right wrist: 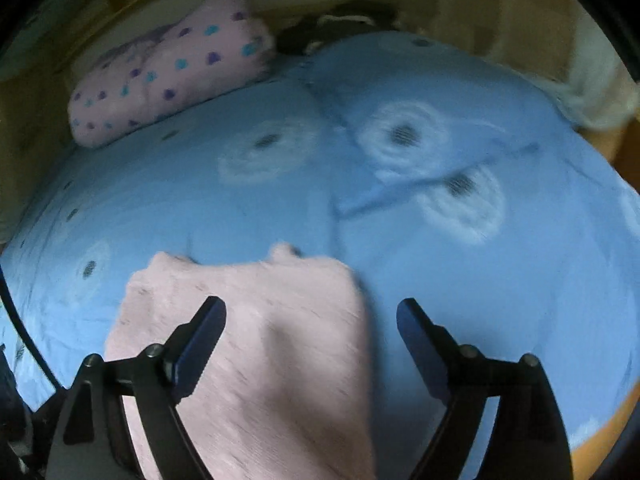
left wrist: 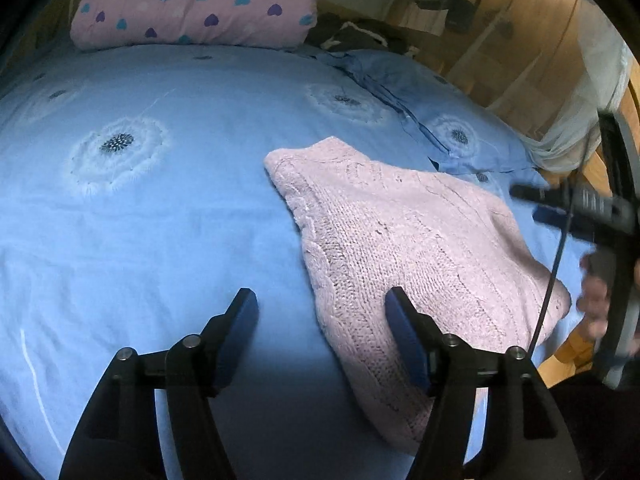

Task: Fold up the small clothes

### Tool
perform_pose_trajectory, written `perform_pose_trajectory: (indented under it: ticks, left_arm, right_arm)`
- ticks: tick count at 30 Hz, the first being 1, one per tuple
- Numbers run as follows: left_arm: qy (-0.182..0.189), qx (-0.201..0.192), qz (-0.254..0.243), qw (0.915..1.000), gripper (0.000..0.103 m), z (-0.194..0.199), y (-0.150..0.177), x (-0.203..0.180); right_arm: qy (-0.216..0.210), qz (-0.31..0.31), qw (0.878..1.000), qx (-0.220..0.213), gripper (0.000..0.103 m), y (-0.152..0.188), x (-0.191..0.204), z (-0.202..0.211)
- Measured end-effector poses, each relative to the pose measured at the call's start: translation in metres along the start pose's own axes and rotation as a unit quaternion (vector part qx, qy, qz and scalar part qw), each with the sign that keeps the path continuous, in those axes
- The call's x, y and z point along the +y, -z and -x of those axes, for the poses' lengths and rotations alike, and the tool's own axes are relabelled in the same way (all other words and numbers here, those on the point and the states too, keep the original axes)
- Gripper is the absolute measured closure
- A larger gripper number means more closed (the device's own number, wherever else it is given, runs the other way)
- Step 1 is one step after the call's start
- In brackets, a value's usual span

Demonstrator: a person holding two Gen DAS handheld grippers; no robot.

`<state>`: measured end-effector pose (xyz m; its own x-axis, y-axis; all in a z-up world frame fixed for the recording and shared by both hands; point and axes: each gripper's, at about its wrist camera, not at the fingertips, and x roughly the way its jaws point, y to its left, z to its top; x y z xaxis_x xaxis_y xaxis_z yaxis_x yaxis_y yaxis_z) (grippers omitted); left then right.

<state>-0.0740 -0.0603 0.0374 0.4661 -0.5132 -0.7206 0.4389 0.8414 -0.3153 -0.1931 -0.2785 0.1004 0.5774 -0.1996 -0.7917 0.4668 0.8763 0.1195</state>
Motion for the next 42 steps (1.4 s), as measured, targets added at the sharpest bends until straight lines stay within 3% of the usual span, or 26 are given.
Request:
perform_pose_trajectory:
  ticks: [4,7,9,10,12,14,15,17,18,21,24,32,42]
  left_arm:
    - [0.008,0.002,-0.002,1.0,0.054,-0.002,-0.003,0.003]
    - [0.03,0.008,0.005,0.9995,0.054,0.0,-0.005,0.008]
    - [0.065,0.009,0.025,0.9975,0.054,0.004,-0.01,0.018]
    - [0.089,0.009,0.041,0.9952,0.054,0.006,-0.012,0.023]
    - [0.168,0.017,0.091,0.9814,0.054,0.005,-0.017,0.037]
    - [0.237,0.061,0.133,0.9603,0.053,-0.011,-0.02,0.045]
    - [0.248,0.09,0.148,0.9533,0.053,-0.024,-0.019,0.045]
    - [0.24,0.112,0.156,0.9517,0.053,-0.042,-0.016,0.042]
    - [0.243,0.103,0.154,0.9522,0.053,-0.044,-0.016,0.038]
    - [0.234,0.1,0.159,0.9541,0.074,-0.047,-0.021,0.031]
    - [0.236,0.096,0.184,0.9492,0.083,-0.042,-0.021,0.037]
    - [0.198,0.054,0.138,0.969,0.086,-0.008,-0.023,0.036]
    - [0.172,0.036,0.166,0.9703,0.086,0.016,-0.018,0.077]
  right_arm:
    - [0.013,0.022,0.999,0.019,0.012,0.038,0.003,-0.015]
    - [-0.065,-0.069,0.995,0.04,0.011,0.053,-0.024,-0.04]
    - [-0.112,-0.142,0.983,0.043,0.01,0.052,-0.046,-0.047]
    - [-0.121,-0.15,0.98,0.049,0.01,0.05,-0.049,-0.047]
    - [-0.132,-0.158,0.976,0.066,0.012,0.045,-0.052,-0.05]
    - [-0.158,-0.154,0.973,0.074,0.025,0.044,-0.048,-0.053]
    - [-0.181,-0.151,0.968,0.083,0.039,0.045,-0.046,-0.057]
    - [-0.192,-0.142,0.967,0.087,0.046,0.048,-0.041,-0.059]
    - [-0.194,-0.13,0.969,0.086,0.052,0.048,-0.038,-0.06]
    - [-0.215,-0.125,0.964,0.094,0.061,0.049,-0.035,-0.065]
    - [-0.234,-0.142,0.957,0.098,0.065,0.05,-0.037,-0.069]
    - [-0.247,-0.136,0.955,0.095,0.067,0.05,-0.018,-0.062]
    - [-0.268,-0.109,0.95,0.117,0.067,0.046,0.03,-0.07]
